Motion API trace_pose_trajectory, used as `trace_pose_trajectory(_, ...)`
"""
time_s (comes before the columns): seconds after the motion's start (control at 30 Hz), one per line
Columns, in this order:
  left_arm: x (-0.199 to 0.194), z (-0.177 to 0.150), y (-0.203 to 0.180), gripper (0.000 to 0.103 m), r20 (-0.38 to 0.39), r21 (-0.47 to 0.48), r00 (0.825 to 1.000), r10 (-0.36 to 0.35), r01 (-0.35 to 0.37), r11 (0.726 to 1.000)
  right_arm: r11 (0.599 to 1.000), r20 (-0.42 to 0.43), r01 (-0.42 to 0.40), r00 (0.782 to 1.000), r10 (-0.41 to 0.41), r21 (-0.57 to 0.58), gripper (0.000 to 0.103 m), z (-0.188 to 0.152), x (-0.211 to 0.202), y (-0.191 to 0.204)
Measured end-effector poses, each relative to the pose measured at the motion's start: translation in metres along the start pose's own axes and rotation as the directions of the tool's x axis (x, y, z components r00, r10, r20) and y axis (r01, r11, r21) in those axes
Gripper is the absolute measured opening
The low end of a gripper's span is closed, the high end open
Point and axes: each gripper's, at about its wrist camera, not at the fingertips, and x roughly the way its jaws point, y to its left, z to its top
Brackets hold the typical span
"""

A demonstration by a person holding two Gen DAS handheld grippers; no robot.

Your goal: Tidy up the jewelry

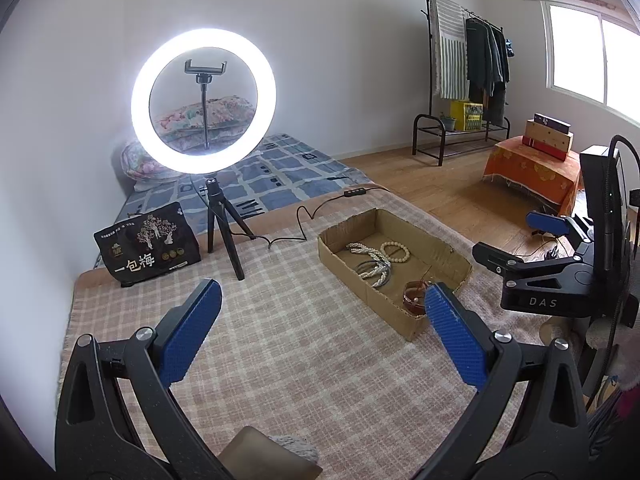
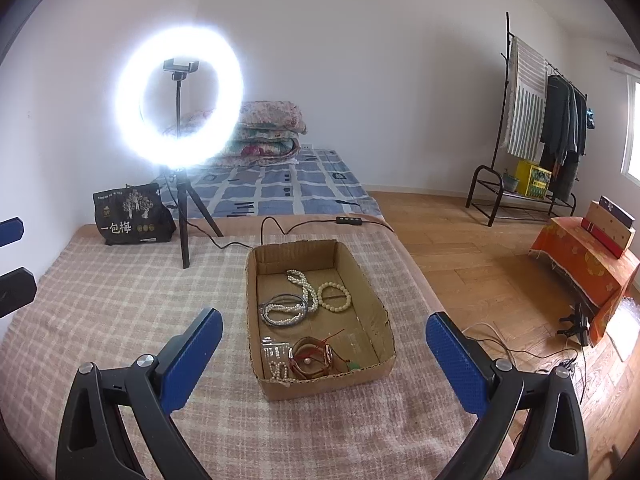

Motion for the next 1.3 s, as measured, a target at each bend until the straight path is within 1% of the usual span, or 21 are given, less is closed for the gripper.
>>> trace_pose_trajectory(1.3, -0.0008, -0.0021, 0.0021, 0.103, 0.005, -0.004, 1.000, 0.000, 0.000, 1.000, 1.000, -0.017, -0.009, 1.000, 0.009, -0.007, 0.103, -0.0016, 0.0070, 0.0048)
